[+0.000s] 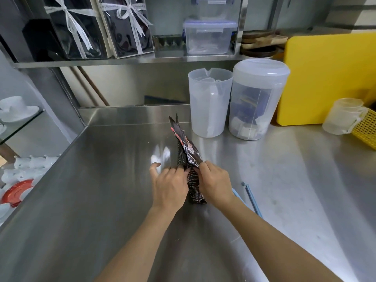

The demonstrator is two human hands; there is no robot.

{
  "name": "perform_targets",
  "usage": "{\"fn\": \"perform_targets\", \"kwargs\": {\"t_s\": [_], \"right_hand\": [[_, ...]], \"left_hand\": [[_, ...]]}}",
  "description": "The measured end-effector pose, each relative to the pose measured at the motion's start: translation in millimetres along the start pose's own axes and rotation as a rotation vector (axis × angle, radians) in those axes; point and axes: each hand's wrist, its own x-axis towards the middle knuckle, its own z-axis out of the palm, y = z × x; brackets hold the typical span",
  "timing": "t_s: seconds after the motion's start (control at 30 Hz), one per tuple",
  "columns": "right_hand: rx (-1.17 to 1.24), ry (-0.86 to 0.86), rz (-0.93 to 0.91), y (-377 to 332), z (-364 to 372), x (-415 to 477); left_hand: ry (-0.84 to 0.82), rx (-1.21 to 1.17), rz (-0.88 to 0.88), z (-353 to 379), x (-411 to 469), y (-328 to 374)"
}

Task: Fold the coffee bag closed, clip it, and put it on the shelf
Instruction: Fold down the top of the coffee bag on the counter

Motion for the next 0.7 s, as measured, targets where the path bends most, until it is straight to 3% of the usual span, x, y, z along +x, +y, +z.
{"fn": "perform_targets", "kwargs": {"t_s": [0.17,0.3,0.47,0.6,0.7], "right_hand": [[0.039,-0.018,0.14,4.3,-0.6,-4.9],[0.046,-0.021,0.117,3.5,-2.0,-10.5],[0.055,-0.045,0.11,-1.3,-3.5,-10.3],[0.218,-0.121,0.143,-4.9,-12.8,-12.3],[0.437,-0.103,0.431,7.4,-25.3,-5.6]], "left_hand": [[0.069,-0.018,-0.01,3.6,5.1,2.9],[0.069,-0.122,-0.075,5.9,6.3,4.3],[0.009,-0.416,-0.115,12.6,12.0,-1.2],[-0.116,-0.898,-0.435,12.3,28.4,-19.1],[-0.243,-1.086,-0.535,10.9,38.2,-35.7]]}}
